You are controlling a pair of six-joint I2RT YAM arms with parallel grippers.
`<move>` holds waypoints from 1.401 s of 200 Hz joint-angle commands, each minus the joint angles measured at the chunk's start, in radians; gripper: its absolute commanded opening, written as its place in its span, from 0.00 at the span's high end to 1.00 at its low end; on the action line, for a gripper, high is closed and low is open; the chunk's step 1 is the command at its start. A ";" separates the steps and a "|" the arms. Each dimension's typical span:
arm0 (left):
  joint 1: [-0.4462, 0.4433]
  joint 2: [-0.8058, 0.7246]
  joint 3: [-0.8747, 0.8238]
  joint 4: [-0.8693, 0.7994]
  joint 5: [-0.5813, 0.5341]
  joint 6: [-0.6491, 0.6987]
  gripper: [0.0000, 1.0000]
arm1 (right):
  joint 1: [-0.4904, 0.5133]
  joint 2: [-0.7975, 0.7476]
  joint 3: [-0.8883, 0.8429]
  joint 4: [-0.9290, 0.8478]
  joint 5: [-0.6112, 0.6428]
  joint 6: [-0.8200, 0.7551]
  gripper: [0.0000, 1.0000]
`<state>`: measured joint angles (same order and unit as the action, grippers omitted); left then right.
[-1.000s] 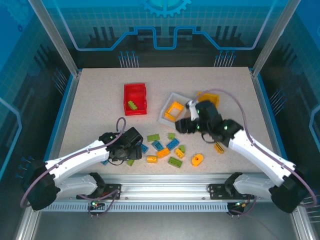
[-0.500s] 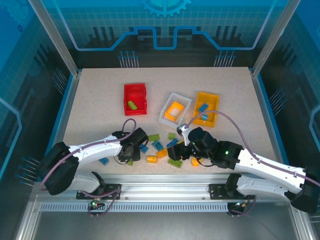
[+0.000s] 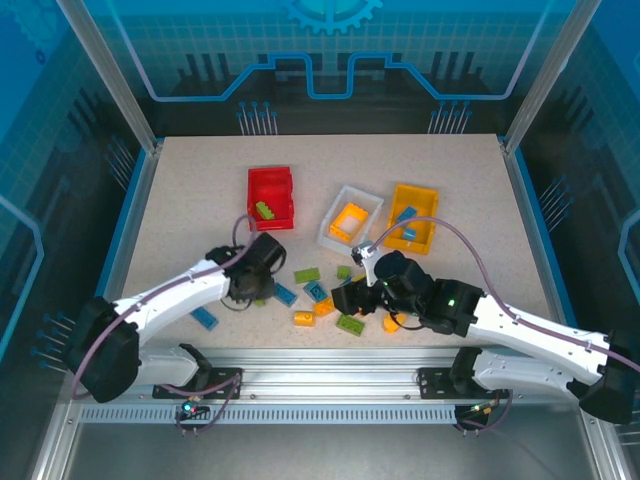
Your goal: Sort the legos into containers by color
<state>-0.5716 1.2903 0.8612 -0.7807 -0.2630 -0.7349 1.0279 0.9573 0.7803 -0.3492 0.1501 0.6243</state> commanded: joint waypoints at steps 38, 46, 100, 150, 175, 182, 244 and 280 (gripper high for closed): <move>0.175 0.284 0.422 0.024 0.031 0.196 0.79 | -0.031 -0.007 0.051 0.198 0.140 -0.057 0.33; 0.200 0.342 0.479 0.032 0.037 0.209 0.79 | -0.042 -0.002 0.059 0.195 0.135 -0.061 0.33; 0.334 0.698 0.816 0.023 0.086 0.256 0.78 | -0.073 -0.007 0.052 0.154 0.114 -0.054 0.33; 0.374 0.791 0.877 0.033 0.167 0.260 0.54 | -0.081 -0.023 0.025 0.073 0.152 -0.014 0.33; 0.374 0.763 0.856 0.043 0.189 0.254 0.43 | -0.084 -0.020 0.031 -0.031 0.216 0.034 0.33; 0.374 0.747 0.845 0.048 0.196 0.251 0.43 | -0.083 -0.020 0.034 -0.065 0.236 0.049 0.33; 0.364 0.551 0.724 0.091 0.249 0.215 0.41 | -0.132 -0.003 0.065 -0.417 0.408 0.246 0.36; 0.265 0.318 0.549 0.170 0.297 0.190 0.35 | -0.365 0.002 0.009 -0.596 0.295 0.431 0.36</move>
<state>-0.2226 1.7744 1.5131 -0.6735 -0.0360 -0.5148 0.7902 0.9592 0.8192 -0.7593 0.4816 0.8894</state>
